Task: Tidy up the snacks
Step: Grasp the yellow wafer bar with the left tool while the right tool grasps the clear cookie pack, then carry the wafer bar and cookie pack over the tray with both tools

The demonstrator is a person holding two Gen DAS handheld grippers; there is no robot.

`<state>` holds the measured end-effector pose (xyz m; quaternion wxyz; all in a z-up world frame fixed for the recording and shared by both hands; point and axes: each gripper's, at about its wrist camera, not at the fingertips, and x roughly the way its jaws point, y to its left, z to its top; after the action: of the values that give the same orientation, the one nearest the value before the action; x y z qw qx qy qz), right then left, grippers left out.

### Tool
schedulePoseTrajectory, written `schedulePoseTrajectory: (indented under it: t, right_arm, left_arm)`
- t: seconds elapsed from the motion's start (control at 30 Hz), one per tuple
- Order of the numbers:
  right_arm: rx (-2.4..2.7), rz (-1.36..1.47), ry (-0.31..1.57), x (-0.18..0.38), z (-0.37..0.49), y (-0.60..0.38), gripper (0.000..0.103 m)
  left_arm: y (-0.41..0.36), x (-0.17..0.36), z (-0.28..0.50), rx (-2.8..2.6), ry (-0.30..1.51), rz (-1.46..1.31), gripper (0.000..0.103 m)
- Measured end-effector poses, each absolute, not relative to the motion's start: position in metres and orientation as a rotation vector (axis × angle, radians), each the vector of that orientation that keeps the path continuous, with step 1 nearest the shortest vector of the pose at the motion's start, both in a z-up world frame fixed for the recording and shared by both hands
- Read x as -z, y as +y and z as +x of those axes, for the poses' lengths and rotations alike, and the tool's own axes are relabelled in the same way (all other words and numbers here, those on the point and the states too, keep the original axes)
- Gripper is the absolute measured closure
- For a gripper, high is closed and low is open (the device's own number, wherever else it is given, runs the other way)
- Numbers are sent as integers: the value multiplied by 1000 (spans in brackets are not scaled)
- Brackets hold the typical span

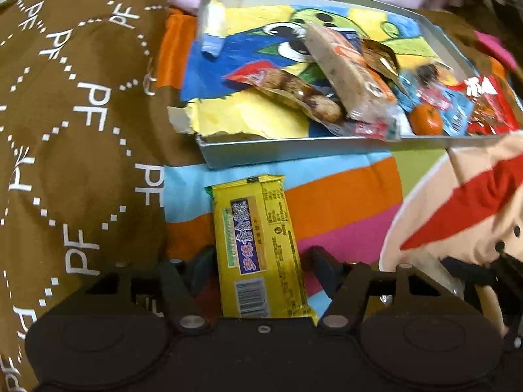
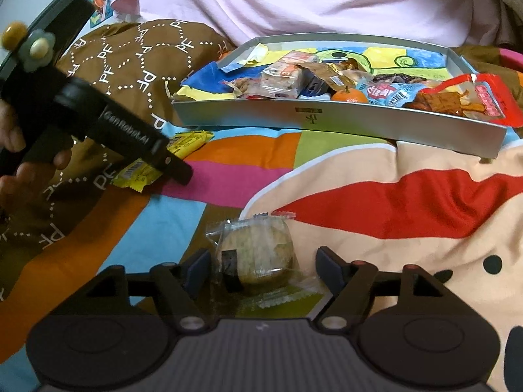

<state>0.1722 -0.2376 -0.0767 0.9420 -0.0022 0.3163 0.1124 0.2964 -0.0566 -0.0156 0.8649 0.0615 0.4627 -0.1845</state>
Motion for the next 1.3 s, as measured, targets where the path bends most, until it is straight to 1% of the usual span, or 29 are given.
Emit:
schedulePoseTrajectory:
  t: [0.03, 0.1, 0.17, 0.2, 0.5, 0.83, 0.93, 1.07, 1.17, 1.2, 1.27, 1.3]
  right_arm:
    - [-229, -11, 644, 77, 172, -237, 27]
    - [-227, -21, 642, 76, 172, -235, 28]
    - [-223, -33, 642, 76, 172, -234, 36]
    - [-222, -38, 640, 75, 171, -233, 36]
    - [-235, -112, 614, 70, 163, -224, 37]
    - [-198, -314, 563, 61, 150, -215, 38]
    - [-203, -335, 600, 62, 151, -216, 38]
    - [-223, -257, 715, 65, 154, -226, 38]
    - [-234, -202, 738, 65, 155, -234, 38]
    - [-237, -205, 735, 64, 155, -234, 39]
    - [-236, -236, 709, 63, 152, -231, 48]
    - [-230, -269, 692, 63, 151, -229, 50]
  left_arm:
    - [-58, 16, 296, 374, 971, 126, 41]
    - [-60, 14, 293, 347, 967, 124, 50]
    - [-62, 13, 290, 334, 963, 121, 52]
    - [-63, 13, 288, 329, 964, 121, 53]
    - [-86, 4, 252, 421, 980, 169, 53]
    - [-99, -3, 226, 437, 1015, 197, 54]
    - [-101, -4, 223, 426, 1029, 212, 54]
    - [-102, -2, 218, 418, 1055, 207, 54]
    - [-102, 0, 215, 416, 1070, 195, 54]
    - [-102, 0, 214, 414, 1072, 193, 54]
    - [-102, -1, 211, 411, 1070, 188, 54]
    - [-102, -3, 210, 412, 1067, 185, 54]
